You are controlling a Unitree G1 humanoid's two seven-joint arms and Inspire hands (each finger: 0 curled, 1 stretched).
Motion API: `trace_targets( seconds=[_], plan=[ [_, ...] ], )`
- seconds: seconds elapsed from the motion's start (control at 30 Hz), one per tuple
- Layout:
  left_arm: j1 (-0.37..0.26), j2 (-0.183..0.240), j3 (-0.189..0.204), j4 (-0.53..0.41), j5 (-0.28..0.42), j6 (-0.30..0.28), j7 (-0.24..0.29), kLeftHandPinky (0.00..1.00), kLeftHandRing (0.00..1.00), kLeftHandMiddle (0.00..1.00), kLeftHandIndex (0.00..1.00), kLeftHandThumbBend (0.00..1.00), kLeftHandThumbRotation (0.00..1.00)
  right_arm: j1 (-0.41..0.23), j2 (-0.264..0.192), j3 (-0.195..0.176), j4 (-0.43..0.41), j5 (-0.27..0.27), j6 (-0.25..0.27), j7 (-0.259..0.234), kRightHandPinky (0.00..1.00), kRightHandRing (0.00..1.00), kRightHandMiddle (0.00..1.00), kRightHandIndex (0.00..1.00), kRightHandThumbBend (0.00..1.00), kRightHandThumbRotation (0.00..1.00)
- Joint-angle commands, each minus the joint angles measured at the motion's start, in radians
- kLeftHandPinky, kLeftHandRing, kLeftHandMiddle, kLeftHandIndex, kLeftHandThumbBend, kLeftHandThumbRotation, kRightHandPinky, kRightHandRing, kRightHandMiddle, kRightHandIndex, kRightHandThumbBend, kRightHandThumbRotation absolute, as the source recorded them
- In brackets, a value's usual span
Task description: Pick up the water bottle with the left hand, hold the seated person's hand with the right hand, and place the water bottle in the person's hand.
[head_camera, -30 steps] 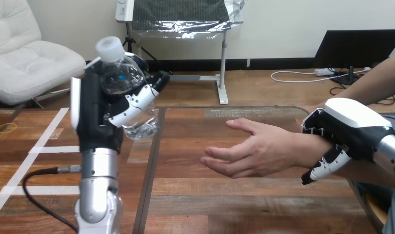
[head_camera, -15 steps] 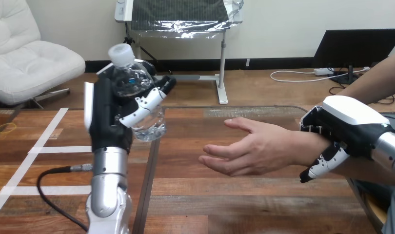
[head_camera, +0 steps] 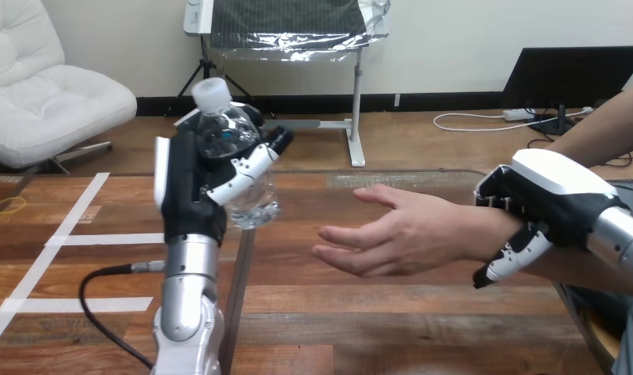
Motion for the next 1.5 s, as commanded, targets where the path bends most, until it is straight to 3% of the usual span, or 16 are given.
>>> trace_targets(
  seconds=[0.0,0.37,0.87,1.07,1.3,1.47],
  plan=[
    [-0.130,-0.012,0.002,0.049,-0.004,-0.063,-0.010,0.28,0.33,0.39,0.42,0.60,0.00,-0.076,0.051,-0.009,-0.017,0.013,0.037,0.000,0.23,0.27,0.33,0.34,0.91,0.09],
    [-0.168,-0.026,-0.004,0.119,0.005,-0.090,-0.007,0.30,0.34,0.39,0.43,0.62,0.00,-0.113,0.080,0.005,-0.031,-0.011,0.068,0.016,0.23,0.28,0.34,0.35,0.90,0.11],
    [-0.210,-0.065,0.007,0.177,-0.043,-0.104,-0.050,0.30,0.34,0.39,0.43,0.62,0.00,-0.164,0.121,0.016,-0.030,-0.021,0.074,0.034,0.26,0.29,0.34,0.35,0.90,0.16],
    [-0.222,-0.077,0.004,0.194,-0.043,-0.104,-0.049,0.30,0.34,0.39,0.43,0.62,0.00,-0.183,0.137,0.021,-0.032,-0.018,0.082,0.042,0.26,0.29,0.35,0.36,0.89,0.15],
    [-0.237,-0.085,-0.009,0.217,-0.004,-0.112,-0.006,0.30,0.34,0.40,0.43,0.65,0.00,-0.203,0.160,0.021,-0.040,-0.010,0.095,0.057,0.26,0.31,0.37,0.37,0.89,0.13],
    [-0.242,-0.109,-0.003,0.219,-0.033,-0.101,-0.032,0.30,0.35,0.40,0.43,0.65,0.00,-0.214,0.170,0.025,-0.043,-0.019,0.103,0.059,0.25,0.30,0.36,0.36,0.89,0.12]
  ],
)
